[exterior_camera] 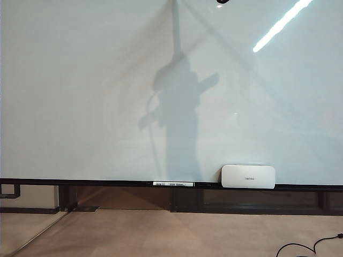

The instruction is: Reach to the right to find the marker pen, pick it up, and write the number 18 on the whiteboard.

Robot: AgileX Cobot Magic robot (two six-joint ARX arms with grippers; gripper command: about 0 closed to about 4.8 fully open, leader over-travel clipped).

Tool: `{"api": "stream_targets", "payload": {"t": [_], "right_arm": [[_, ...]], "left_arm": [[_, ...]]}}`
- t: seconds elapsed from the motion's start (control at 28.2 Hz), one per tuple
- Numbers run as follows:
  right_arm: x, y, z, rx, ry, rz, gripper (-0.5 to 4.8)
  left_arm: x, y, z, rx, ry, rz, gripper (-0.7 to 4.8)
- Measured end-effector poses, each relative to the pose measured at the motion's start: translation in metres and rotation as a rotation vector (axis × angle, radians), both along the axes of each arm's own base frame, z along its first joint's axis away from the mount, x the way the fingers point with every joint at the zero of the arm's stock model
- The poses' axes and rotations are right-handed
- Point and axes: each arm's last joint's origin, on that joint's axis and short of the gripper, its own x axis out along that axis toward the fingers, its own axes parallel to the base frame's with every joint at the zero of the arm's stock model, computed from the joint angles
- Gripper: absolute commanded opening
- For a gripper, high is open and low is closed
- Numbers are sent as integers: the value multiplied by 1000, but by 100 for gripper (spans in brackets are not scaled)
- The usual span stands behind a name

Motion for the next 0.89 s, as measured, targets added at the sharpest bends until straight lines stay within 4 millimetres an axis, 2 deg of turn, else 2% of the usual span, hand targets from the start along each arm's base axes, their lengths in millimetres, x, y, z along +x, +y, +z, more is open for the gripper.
{"api": "stream_targets", "payload": {"t": [0.25, 0.89], "right_arm": [[3, 1, -10, -42, 84, -12, -2], [7, 3, -51, -127, 326, -16, -2]], "left_arm": [[0, 0, 0, 18, -13, 4, -5], [0, 1, 0, 43, -33, 32, -5]]}}
